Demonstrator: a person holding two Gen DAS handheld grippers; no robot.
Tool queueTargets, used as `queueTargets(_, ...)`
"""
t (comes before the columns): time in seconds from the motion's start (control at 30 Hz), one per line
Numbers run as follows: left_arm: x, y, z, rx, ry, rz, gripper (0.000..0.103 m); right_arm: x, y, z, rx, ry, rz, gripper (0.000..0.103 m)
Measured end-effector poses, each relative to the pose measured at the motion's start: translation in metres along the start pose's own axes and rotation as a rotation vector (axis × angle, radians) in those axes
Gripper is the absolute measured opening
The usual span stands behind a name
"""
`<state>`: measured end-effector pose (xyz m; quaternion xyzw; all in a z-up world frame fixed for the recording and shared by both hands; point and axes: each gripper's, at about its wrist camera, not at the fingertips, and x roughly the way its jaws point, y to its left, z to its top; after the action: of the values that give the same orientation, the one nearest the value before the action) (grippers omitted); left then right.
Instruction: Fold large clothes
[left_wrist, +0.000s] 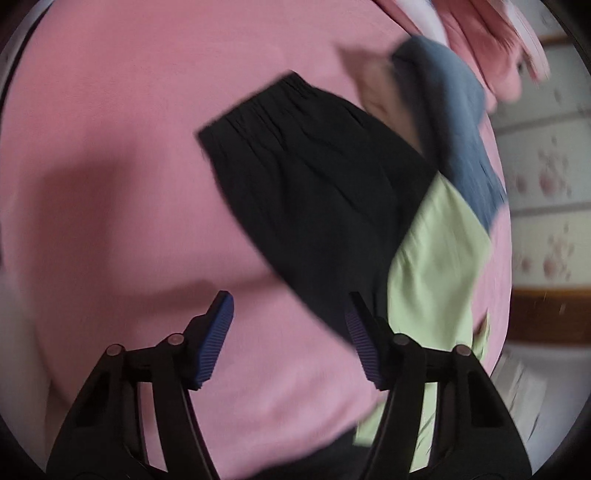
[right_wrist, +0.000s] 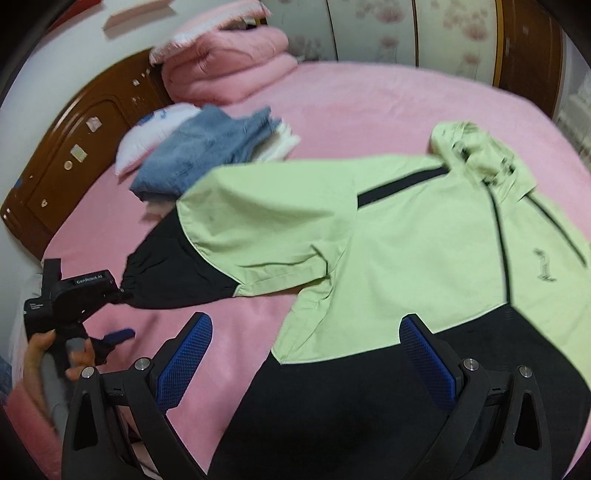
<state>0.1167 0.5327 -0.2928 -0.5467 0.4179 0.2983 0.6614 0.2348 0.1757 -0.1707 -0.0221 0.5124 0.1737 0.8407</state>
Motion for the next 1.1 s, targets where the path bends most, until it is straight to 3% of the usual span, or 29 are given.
queueTargets(0.13, 0.028, 0.010, 0.028, -0.037, -0.076, -0.002, 0.055, 0.038, -0.007, -0.001, 0.024, 0.049, 0.013, 0.103)
queueTargets(0.33, 0.047, 0.006, 0.044, 0.014, -0.201, -0.049, 0.055, 0.084, -0.022, -0.004, 0.011, 0.117, 0.004, 0.103)
queueTargets(0.4, 0.049, 0.005, 0.043, 0.021, -0.224, -0.042, 0.048, 0.086, -0.027, -0.006, 0.020, 0.119, -0.004, 0.103)
queueTargets(0.47, 0.049, 0.004, 0.042, 0.024, -0.240, 0.012, 0.028, 0.087, -0.030, -0.007, 0.027, 0.121, -0.014, 0.103)
queueTargets(0.5, 0.047, 0.001, 0.046, 0.025, -0.251, 0.031, 0.024, 0.086, -0.031, -0.007, 0.030, 0.118, -0.016, 0.103)
queueTargets(0.53, 0.045, -0.001, 0.045, 0.028, -0.262, 0.036, 0.016, 0.083, -0.031, -0.007, 0.030, 0.113, -0.018, 0.103)
queueTargets(0.67, 0.031, -0.016, 0.037, 0.066, -0.288, 0.015, 0.007, 0.065, -0.028, -0.008, 0.014, 0.092, -0.024, 0.103)
queueTargets(0.87, -0.010, -0.051, 0.015, 0.188, -0.358, -0.020, 0.006, 0.016, -0.029, -0.017, 0.002, 0.040, -0.016, 0.103)
queueTargets(1.1, -0.068, -0.126, -0.040, 0.360, -0.370, -0.165, 0.006, -0.062, -0.057, -0.044, 0.060, -0.039, -0.063, 0.103)
